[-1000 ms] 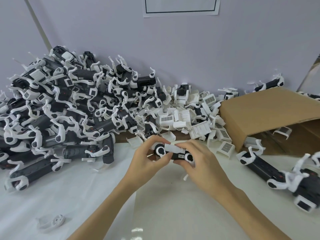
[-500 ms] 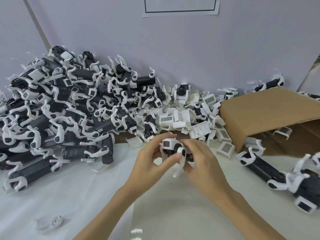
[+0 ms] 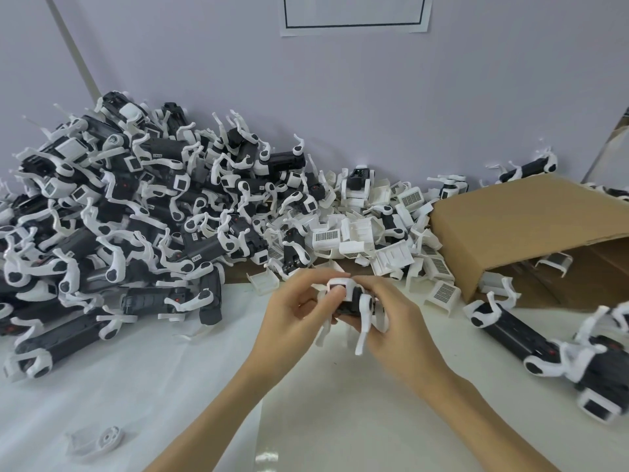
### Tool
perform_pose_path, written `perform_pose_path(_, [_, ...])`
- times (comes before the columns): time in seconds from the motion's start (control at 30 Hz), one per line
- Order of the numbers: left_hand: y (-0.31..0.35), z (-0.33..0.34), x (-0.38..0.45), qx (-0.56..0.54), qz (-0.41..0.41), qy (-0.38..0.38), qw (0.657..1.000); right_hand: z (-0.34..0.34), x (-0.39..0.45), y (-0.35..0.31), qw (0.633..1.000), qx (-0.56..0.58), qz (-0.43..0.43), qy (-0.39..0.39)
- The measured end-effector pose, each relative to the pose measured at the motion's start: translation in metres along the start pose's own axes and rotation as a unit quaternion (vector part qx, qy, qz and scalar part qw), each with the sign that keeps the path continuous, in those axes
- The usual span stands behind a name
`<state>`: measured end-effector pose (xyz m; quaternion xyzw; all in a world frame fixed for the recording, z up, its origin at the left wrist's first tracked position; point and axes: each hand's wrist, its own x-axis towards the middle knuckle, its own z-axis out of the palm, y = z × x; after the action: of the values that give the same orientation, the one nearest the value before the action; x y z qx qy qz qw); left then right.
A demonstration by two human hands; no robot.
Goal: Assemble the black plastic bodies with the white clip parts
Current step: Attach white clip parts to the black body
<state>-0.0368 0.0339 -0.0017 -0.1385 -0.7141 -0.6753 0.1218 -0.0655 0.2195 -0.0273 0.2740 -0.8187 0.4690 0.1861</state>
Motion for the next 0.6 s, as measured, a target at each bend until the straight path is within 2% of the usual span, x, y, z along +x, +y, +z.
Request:
perform_pose_path(0.1, [-0.001, -0.002, 0.0, -0.019, -0.015, -0.006, 1.0, 0.0, -0.002, -0.001, 0.999, -0.025, -0.011, 0.023])
perform_pose_path(0.17, [0.001, -0.003, -0.001, -0.028, -0.028, -0.014, 0.999, -0.001, -0.002, -0.002, 0.999, -0.033, 0.016, 0.012])
perform_pose_path(0.23, [0.002, -0.004, -0.002, 0.053, -0.001, -0.025, 0.998, -0.001, -0.002, -0.003, 0.998, -0.044, 0.05, 0.003])
perform_pose_path(0.3, [-0.002, -0.004, -0.002, 0.141, 0.025, -0.046, 0.989, -0.001, -0.002, -0.003, 0.997, -0.054, 0.052, 0.007])
perform_pose_path(0.33, [-0.004, -0.003, -0.002, 0.151, 0.028, -0.046, 0.987, -0.001, -0.001, -0.003, 0.998, -0.051, 0.047, 0.008])
perform_pose_path(0.43, [-0.01, -0.007, 0.002, 0.08, 0.016, -0.033, 0.996, -0.007, 0.004, -0.003, 0.994, 0.071, 0.081, -0.031])
perform_pose_path(0.53, [-0.015, -0.016, 0.005, -0.031, -0.014, 0.022, 0.999, -0.018, 0.012, 0.0, 0.967, 0.194, 0.148, -0.077])
perform_pose_path(0.6, [-0.02, -0.023, 0.006, -0.057, -0.024, 0.035, 0.997, -0.024, 0.014, 0.004, 0.952, 0.236, 0.171, -0.087])
